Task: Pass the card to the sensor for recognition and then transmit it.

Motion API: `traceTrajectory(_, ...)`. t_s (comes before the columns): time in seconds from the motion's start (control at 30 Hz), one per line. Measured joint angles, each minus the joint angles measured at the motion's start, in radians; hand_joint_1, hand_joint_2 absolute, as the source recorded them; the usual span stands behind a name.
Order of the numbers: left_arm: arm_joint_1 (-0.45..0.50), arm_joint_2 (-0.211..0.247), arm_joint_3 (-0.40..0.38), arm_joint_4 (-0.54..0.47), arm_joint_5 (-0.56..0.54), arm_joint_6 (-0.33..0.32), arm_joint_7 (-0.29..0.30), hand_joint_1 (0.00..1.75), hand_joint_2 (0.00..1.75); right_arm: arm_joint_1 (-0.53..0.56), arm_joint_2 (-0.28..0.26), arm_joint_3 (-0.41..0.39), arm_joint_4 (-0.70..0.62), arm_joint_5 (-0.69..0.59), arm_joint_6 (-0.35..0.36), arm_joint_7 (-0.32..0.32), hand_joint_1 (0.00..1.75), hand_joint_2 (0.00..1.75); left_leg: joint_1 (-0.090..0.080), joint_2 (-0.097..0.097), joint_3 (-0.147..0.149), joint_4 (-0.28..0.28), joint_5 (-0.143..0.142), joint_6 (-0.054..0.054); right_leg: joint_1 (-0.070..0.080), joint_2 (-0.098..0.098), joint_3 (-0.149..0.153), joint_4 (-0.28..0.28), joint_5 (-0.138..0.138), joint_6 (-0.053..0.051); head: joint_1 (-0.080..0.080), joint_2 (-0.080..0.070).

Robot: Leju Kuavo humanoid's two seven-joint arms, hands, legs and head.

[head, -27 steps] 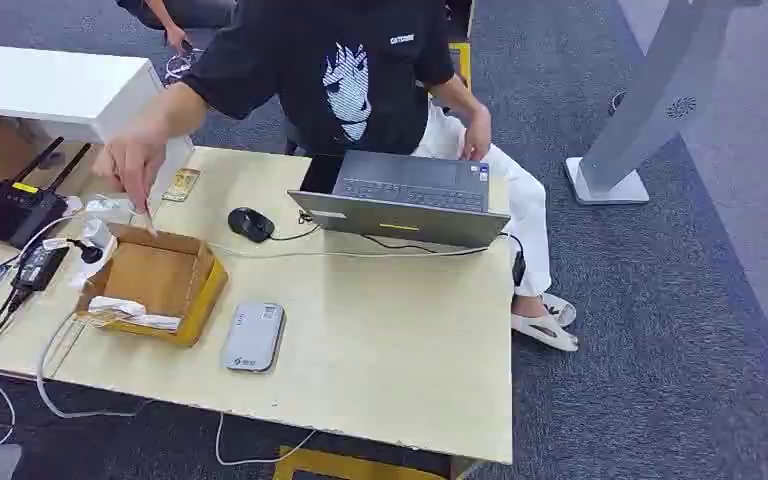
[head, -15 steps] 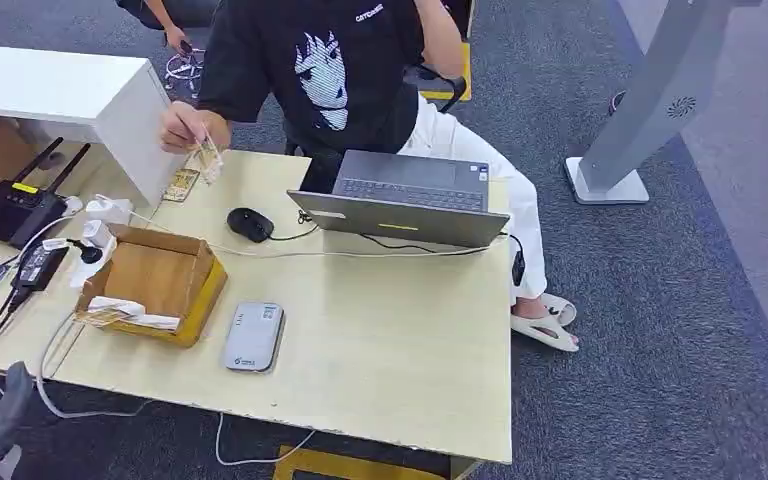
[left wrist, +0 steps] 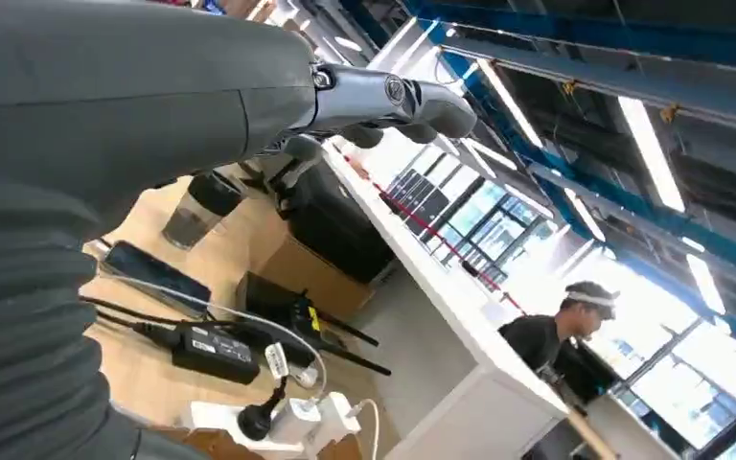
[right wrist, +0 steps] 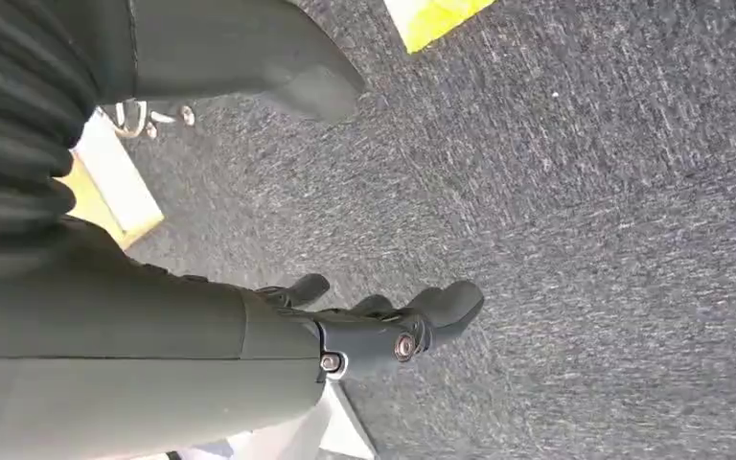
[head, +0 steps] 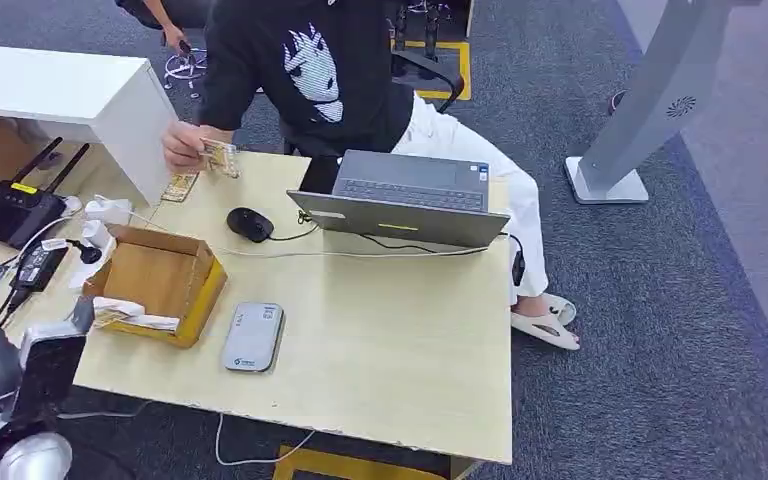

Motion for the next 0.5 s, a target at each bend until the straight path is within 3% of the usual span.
traceTrajectory(0.2,-0.075,0.053,-0.050,0.073,-0.070,-0.040,0.106,0.00,1.75,-0.007,-0.005,0.005,0.004,0.034,0.011,-0.002,0.00,1.75,0.000,0.000,0.000,0.000,0.000,0.000,0.000,0.000,0.001,0.001,0.000,0.000,0.000,0.000)
traceTrajectory(0.5,-0.076,0.057,-0.052,0.075,-0.070,-0.045,0.112,0.00,1.75,-0.008,-0.005,0.006,0.004,0.036,0.011,-0.003,0.00,1.75,0.000,0.001,0.000,0.000,0.000,-0.001,0.000,0.001,0.000,0.000,0.000,0.000,0.000,0.000)
